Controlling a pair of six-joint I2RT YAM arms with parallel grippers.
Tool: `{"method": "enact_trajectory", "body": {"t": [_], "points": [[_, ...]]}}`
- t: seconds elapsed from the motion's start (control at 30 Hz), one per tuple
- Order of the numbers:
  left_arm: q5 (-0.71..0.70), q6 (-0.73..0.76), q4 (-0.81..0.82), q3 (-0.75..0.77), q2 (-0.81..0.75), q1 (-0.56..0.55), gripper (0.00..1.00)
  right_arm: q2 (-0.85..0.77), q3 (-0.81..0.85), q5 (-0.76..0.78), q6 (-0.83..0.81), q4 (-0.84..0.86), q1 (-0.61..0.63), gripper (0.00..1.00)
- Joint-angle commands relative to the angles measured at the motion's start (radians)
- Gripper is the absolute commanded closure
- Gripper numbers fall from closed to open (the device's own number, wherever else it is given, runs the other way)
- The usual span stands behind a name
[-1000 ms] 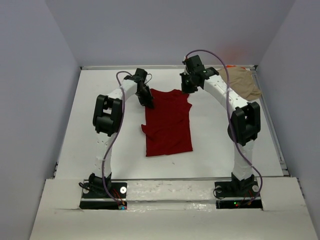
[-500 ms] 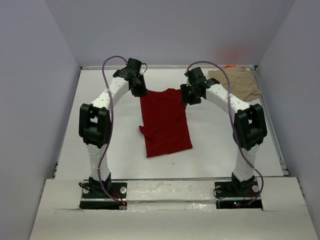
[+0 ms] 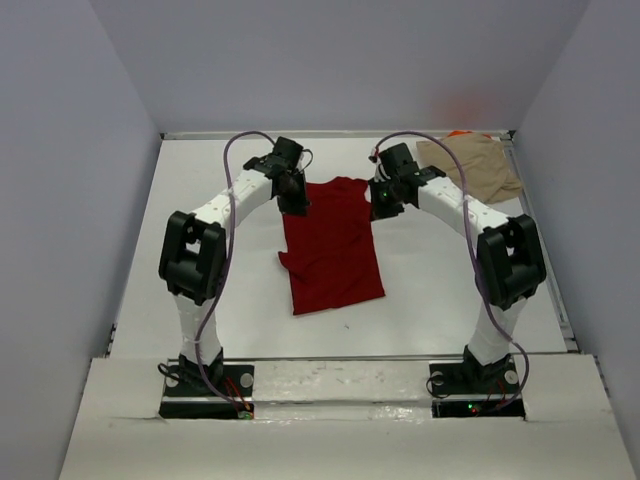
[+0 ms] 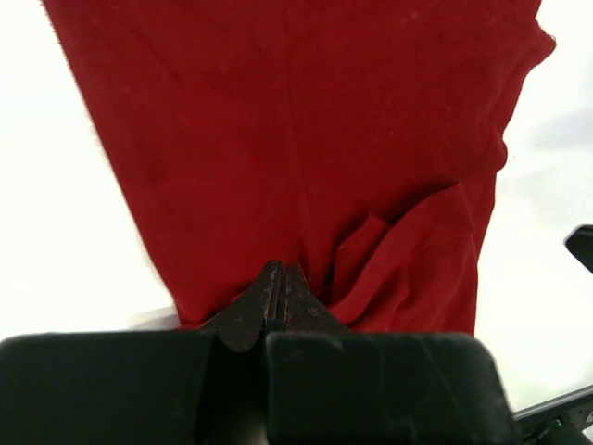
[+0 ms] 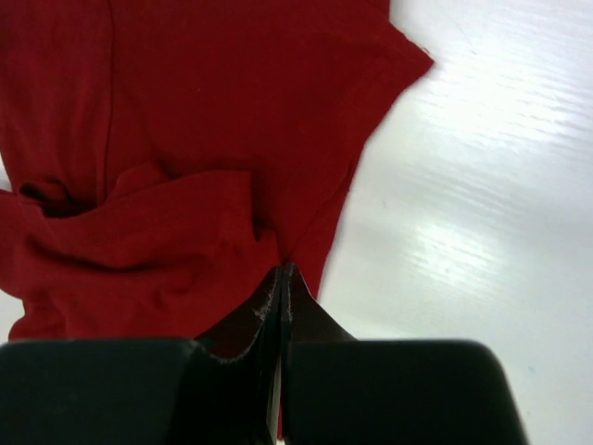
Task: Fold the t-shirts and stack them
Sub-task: Fold the tshirt
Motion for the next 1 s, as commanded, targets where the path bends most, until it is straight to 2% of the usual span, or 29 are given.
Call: {"method": "enact_trajectory", "body": {"t": [0.0, 0.1, 0.33, 0.5, 0.63, 0.8, 0.97], "points": [[0.008, -0.006, -0.002, 0.071, 0.055, -0.003, 1.00, 0.098, 0.072, -0.083, -0.037, 0.057, -0.004, 1.00], [0.006, -0.005, -0.012, 0.155, 0.124, -0.003, 1.00, 0.184, 0.166, -0.126, -0.040, 0.057, -0.004, 1.00], [0.002, -0.003, -0.088, 0.322, 0.243, -0.005, 1.00, 0.351, 0.399, -0.109, -0.065, -0.036, -0.004, 1.00], [0.008, 0.006, -0.105, 0.351, 0.283, 0.000, 1.00, 0.380, 0.434, -0.100, -0.063, -0.049, -0.004, 1.00], [0.086, 0.002, -0.116, 0.336, 0.332, 0.001, 1.00, 0.388, 0.436, -0.103, -0.054, -0.065, -0.004, 1.00], [0.115, -0.023, -0.130, 0.318, 0.371, 0.004, 1.00, 0.397, 0.427, -0.089, -0.055, -0.087, -0.004, 1.00], [0.221, -0.038, -0.122, 0.304, 0.395, 0.011, 1.00, 0.420, 0.422, -0.095, -0.060, -0.095, -0.004, 1.00]]}}
